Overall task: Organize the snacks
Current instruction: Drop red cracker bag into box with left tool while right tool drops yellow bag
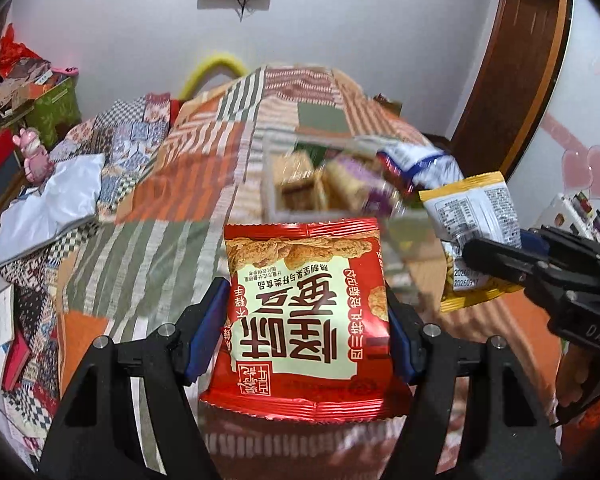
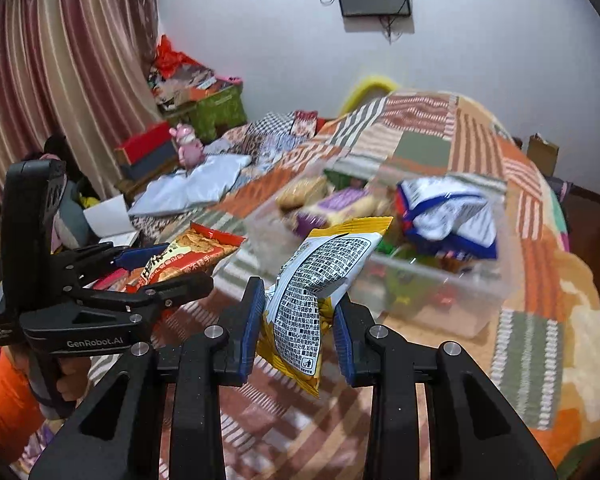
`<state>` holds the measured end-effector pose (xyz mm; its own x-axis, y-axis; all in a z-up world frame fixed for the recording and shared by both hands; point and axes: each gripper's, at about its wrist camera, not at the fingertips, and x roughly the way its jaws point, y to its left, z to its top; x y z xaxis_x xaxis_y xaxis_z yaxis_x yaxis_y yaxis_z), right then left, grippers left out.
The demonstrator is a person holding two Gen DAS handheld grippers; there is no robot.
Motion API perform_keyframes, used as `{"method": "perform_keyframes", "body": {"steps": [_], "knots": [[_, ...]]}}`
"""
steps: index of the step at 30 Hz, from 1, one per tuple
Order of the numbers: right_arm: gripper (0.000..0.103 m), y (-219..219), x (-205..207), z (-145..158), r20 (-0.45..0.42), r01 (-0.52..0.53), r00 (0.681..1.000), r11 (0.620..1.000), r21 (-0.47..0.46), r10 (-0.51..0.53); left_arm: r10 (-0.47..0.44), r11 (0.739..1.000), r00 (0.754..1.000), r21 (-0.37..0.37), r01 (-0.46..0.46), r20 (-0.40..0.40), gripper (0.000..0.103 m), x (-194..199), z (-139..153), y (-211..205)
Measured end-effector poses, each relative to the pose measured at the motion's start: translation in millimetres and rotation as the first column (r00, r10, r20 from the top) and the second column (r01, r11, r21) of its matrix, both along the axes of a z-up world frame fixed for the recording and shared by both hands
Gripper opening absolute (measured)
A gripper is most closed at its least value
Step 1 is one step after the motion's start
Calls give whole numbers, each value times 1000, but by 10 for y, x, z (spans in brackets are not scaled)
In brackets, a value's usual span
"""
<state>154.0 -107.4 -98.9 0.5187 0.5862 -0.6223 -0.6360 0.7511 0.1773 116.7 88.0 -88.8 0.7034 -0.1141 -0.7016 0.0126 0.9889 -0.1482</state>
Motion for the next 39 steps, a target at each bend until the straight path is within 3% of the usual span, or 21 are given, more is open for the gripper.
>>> {"method": "perform_keyframes", "body": {"steps": [14, 29, 34, 39], "knots": [[30, -145, 409, 192, 73, 58, 996, 998, 16, -58, 32, 999, 998, -4, -32, 57, 70, 632, 286, -86], [30, -8, 901, -39, 38, 54, 998, 998, -38, -52, 37, 999, 999, -6, -37, -1, 70, 1200, -3, -67], [30, 64, 920, -146, 24, 35, 999, 998, -52, -34, 19, 999, 1000, -46, -19, -8, 70, 1290, -131, -84], [29, 162, 892, -277, 32, 28, 999, 993, -117, -25, 11, 999, 1000, -37, -11, 3, 70, 1302, -157, -124]]}}
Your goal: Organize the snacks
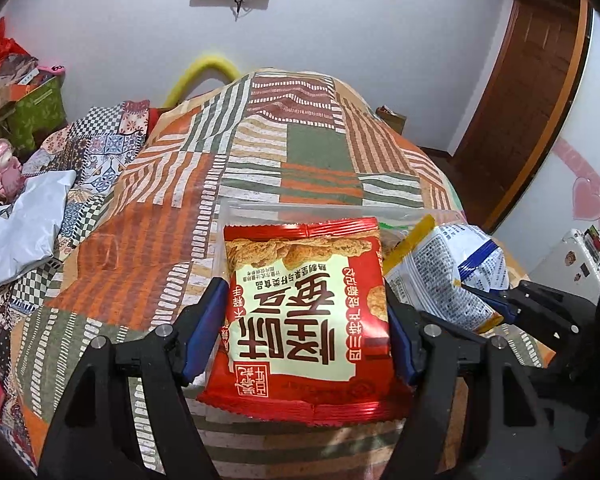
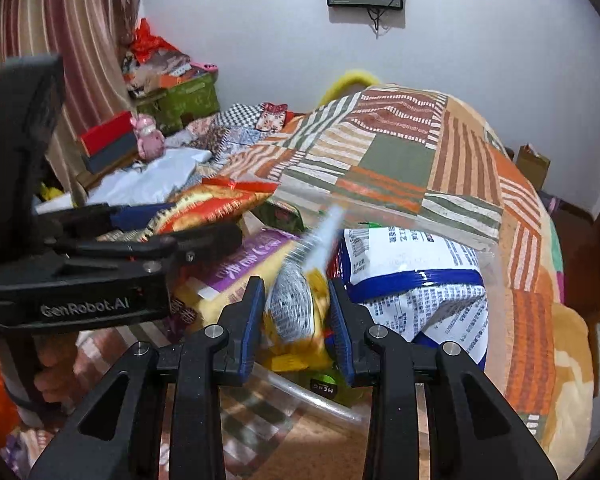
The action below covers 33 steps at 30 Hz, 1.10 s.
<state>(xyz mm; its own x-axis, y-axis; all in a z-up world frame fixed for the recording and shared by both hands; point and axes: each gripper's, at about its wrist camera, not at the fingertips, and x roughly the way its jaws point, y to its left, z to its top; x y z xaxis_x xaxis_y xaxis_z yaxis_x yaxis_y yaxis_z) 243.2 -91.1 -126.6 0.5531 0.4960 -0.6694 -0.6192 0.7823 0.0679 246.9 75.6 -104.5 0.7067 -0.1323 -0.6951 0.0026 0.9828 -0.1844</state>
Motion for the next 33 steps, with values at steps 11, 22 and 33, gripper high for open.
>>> {"method": "perform_keyframes", "body": {"steps": [11, 22, 33], "knots": [[43, -88, -140, 177, 37, 9, 999, 1000, 19, -10, 3, 1000, 1000, -5, -3, 24, 84, -125, 153, 18], [44, -385, -424, 584, 98, 66, 992, 991, 113, -77, 31, 999, 990, -12, -30, 137, 84, -699, 555, 45], [65, -643, -1022, 1006, 223, 130, 960, 977, 169, -166, 35, 998, 952, 46, -51, 305, 89, -1413, 1061, -166]]}}
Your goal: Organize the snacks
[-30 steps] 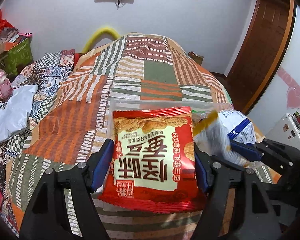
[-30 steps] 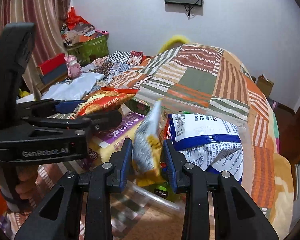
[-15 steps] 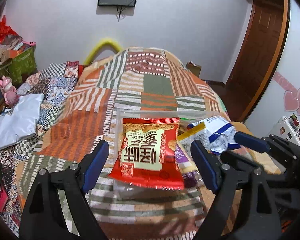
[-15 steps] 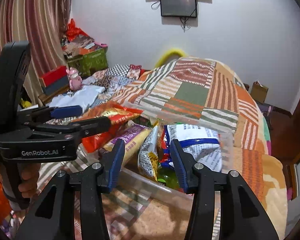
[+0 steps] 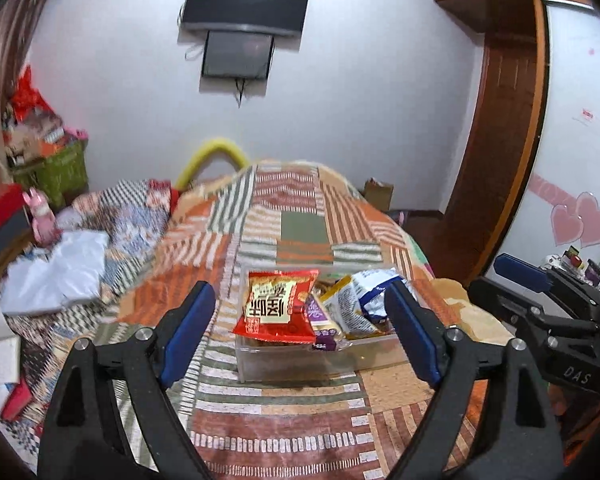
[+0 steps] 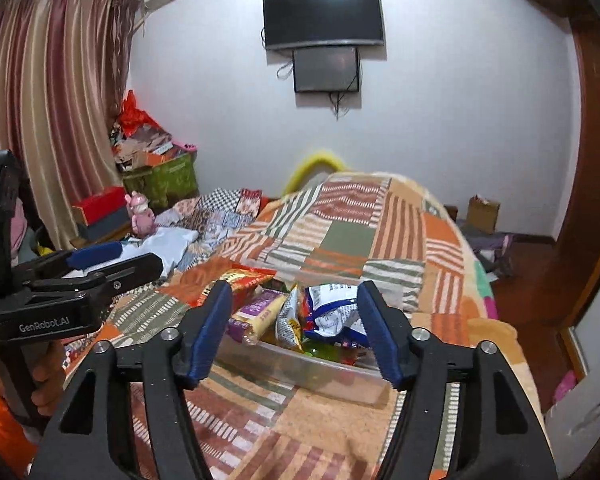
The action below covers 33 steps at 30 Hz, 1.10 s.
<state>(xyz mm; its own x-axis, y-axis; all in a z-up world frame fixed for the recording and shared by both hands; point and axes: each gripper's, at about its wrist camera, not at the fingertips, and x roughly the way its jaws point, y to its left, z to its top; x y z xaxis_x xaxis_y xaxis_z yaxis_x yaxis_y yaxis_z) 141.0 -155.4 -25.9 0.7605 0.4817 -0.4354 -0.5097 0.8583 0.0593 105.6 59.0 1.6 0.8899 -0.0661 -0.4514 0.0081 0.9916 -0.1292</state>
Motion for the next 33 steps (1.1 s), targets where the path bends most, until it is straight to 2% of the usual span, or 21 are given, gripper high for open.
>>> {"method": "perform_keyframes", "body": {"steps": [2, 7, 12, 14, 21, 33], "knots": [[71, -15, -111, 36, 19, 13, 1000, 1000, 8, -14, 4, 1000, 999, 19, -5, 36, 90, -132, 73, -44], [74, -57, -285, 59, 41, 49, 998, 999, 20, -49, 13, 998, 995, 54, -18, 94, 95, -397, 163, -142], [84, -184, -393, 64, 47, 102, 993, 993, 61, -105, 24, 996, 994, 84, -33, 109, 99, -515, 135, -214], [85, -219, -431, 71, 54, 119, 991, 991, 69, -123, 22, 996, 994, 88, -32, 109, 99, -541, 115, -230], [95, -194, -548, 64, 87, 141, 986, 989, 43, -144, 20, 996, 994, 81, -29, 105, 101, -588, 52, -262], [96, -167, -573, 12, 84, 136, 987, 990, 30, -138, 29, 997, 995, 65, -36, 98, 102, -617, 2, -233]]}}
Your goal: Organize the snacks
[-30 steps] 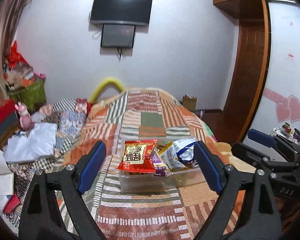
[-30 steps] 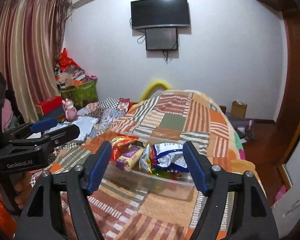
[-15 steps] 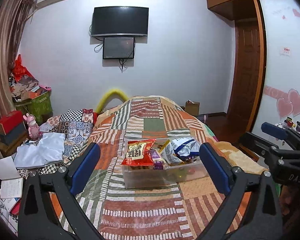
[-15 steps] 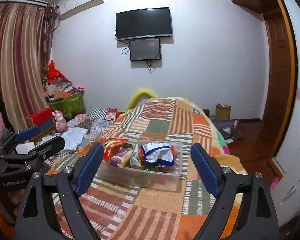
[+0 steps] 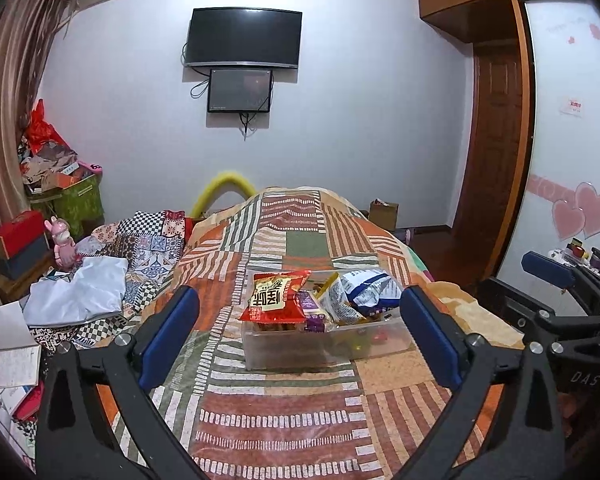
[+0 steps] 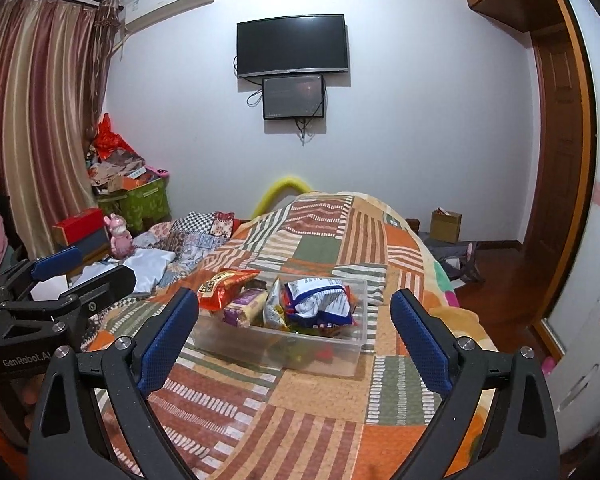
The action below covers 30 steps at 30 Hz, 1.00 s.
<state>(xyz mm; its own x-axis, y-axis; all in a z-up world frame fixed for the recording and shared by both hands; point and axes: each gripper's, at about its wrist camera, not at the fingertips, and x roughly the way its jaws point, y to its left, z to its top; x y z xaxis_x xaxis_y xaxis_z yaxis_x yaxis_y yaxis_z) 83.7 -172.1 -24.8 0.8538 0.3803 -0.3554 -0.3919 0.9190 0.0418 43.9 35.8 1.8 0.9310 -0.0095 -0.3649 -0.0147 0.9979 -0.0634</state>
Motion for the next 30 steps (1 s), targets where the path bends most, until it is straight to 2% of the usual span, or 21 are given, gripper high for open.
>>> {"method": "perform_keyframes", "body": {"steps": [30], "knots": [[96, -54, -44, 41, 20, 16, 1000, 1000, 19, -17, 0, 1000, 1000, -5, 0, 0, 102, -8, -18, 16]]}}
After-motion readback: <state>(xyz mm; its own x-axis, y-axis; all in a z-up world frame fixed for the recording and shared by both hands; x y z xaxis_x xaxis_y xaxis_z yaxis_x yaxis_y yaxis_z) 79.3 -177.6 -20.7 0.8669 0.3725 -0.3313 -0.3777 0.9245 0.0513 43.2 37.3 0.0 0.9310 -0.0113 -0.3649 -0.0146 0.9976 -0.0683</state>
